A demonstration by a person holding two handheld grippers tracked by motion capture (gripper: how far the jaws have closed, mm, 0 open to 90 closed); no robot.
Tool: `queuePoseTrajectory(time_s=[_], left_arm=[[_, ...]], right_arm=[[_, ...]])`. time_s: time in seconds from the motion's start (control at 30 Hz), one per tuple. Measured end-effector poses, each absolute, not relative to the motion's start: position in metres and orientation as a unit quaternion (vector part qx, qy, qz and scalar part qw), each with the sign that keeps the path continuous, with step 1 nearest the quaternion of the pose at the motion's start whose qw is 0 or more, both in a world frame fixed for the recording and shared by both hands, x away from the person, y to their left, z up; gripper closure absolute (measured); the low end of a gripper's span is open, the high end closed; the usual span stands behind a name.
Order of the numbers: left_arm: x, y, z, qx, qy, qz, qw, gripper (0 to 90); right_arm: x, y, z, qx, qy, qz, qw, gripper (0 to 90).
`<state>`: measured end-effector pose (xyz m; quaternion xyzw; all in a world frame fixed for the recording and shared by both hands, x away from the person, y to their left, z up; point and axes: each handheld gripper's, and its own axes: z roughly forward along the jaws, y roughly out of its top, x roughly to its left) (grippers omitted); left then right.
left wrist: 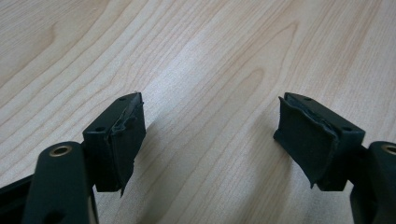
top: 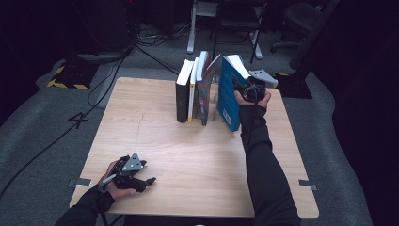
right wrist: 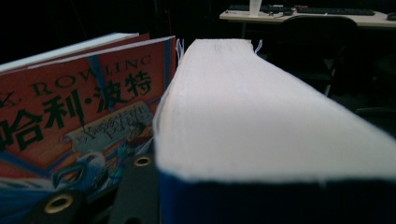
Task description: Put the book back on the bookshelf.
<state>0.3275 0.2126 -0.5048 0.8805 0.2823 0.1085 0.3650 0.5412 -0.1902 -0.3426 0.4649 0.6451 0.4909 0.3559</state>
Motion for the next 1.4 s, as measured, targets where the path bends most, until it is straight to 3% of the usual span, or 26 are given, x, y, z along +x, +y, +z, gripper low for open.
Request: queuePoseTrajectory(time_s=[0.33,0.6,1.4], left_arm=[[0.326,0.212,-0.505,0.885,0.269,0.104,0.365,23.7],[0.324,0.212,-0.505,0.886,0.263,0.100,0.367,23.7],[0.323,0.211,-0.505,0.889,0.257,0.099,0.367,23.8]], right_arm=[[0.561,-0.179,-0.330,0.469,0.620,0.496,0.387,61.2],[0.572,-0.174,-0.339,0.470,0.605,0.502,0.402,61.2],[0.551,-0.187,-0.372,0.457,0.590,0.534,0.398,60.0]])
